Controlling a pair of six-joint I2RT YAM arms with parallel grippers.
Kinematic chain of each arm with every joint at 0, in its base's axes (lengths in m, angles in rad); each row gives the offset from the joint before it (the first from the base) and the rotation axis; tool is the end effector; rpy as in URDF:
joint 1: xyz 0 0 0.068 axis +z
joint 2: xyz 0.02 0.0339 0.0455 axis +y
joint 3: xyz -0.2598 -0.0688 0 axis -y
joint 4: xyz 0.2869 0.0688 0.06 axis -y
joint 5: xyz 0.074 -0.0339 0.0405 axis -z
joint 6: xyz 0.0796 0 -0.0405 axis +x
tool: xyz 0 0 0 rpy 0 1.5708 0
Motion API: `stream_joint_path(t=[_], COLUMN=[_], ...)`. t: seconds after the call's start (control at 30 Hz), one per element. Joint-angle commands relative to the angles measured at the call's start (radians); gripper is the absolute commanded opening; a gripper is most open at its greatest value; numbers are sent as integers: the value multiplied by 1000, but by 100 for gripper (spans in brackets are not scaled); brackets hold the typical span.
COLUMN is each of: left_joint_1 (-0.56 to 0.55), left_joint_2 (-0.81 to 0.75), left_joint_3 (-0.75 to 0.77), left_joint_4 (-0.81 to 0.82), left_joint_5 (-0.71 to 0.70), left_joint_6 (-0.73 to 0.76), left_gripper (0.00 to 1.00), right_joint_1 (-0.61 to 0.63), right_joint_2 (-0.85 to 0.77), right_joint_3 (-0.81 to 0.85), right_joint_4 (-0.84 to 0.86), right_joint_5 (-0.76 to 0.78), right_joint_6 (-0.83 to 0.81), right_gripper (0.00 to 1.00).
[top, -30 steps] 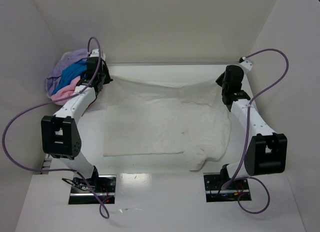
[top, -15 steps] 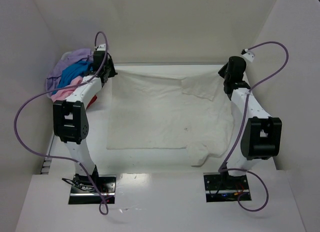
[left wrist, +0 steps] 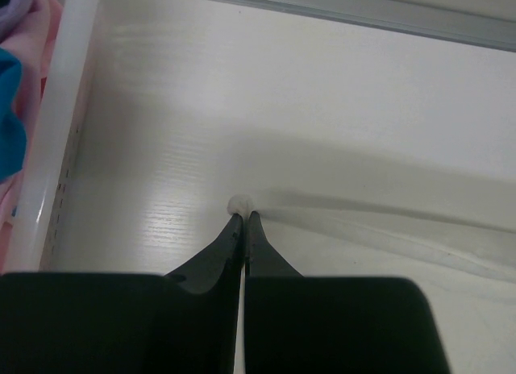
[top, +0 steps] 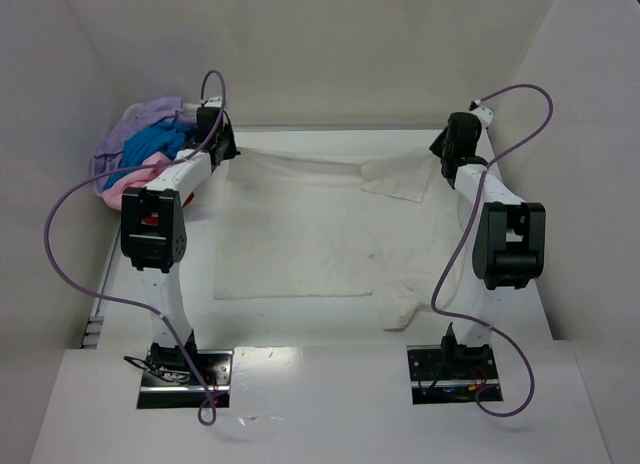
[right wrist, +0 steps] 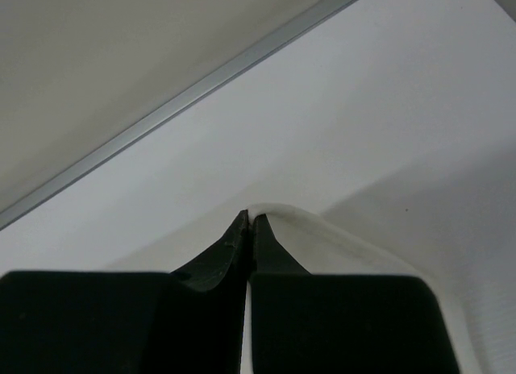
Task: Fold and stack the t-shirts
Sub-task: Flatten out the tshirt
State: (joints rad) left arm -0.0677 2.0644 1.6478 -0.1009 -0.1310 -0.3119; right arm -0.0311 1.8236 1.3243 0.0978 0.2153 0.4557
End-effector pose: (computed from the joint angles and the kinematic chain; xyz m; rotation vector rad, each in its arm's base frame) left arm 0.5620 -0.0277 0.2054 -0.3326 2.0581 -0.0943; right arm 0.5045 -0.0327 0.2210 0.6078 1.8666 0.0662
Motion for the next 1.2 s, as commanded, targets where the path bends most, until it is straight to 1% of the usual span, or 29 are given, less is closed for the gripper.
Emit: stream_joint_path(t=[0.0, 0.2, 0.37, 0.43, 0.53, 0.6, 0.63, 0.73, 0.83, 0.93, 1.03, 1.1, 1.17], left_joint_1=[19, 19, 19, 19, 19, 19, 19, 19, 19, 19, 10, 9, 9], left_joint_2=[22, 51, 60, 60, 60, 60, 60, 69, 69, 69, 69, 80, 89], left_joint_3=[38, 38, 27, 18, 18, 18, 18, 18, 18, 18, 29, 29, 49], left_joint_4=[43, 53, 63, 63, 63, 63, 63, 63, 63, 63, 53, 53, 44], left_joint_5=[-2, 7, 17, 18, 28, 37, 47, 57, 67, 67, 77, 77, 77], left_joint_6=[34, 34, 34, 34, 34, 34, 34, 34, 34, 34, 34, 34, 34], left_gripper=[0, 0, 0, 0, 0, 0, 0, 0, 0, 0, 0, 0, 0], right_joint_1=[-10, -10, -10, -10, -10, -10, -10, -10, -10, -10, -10, -10, -10], right_joint_2=[43, 103, 103, 103, 94, 94, 94, 94, 94, 103, 103, 103, 126], right_joint_3=[79, 112, 59, 33, 3, 3, -7, -16, -26, -27, -45, -54, -43], right_joint_4=[89, 91, 103, 112, 122, 122, 108, 94, 74, 65, 65, 77, 53], right_joint_5=[-11, -63, -82, -96, -106, -117, -128, -140, -160, -169, -202, -212, -212], right_joint_6=[-34, -55, -55, -55, -66, -66, -66, -77, -86, -86, -95, -95, -106], right_gripper=[0, 0, 0, 7, 12, 17, 23, 31, 37, 45, 50, 51, 51])
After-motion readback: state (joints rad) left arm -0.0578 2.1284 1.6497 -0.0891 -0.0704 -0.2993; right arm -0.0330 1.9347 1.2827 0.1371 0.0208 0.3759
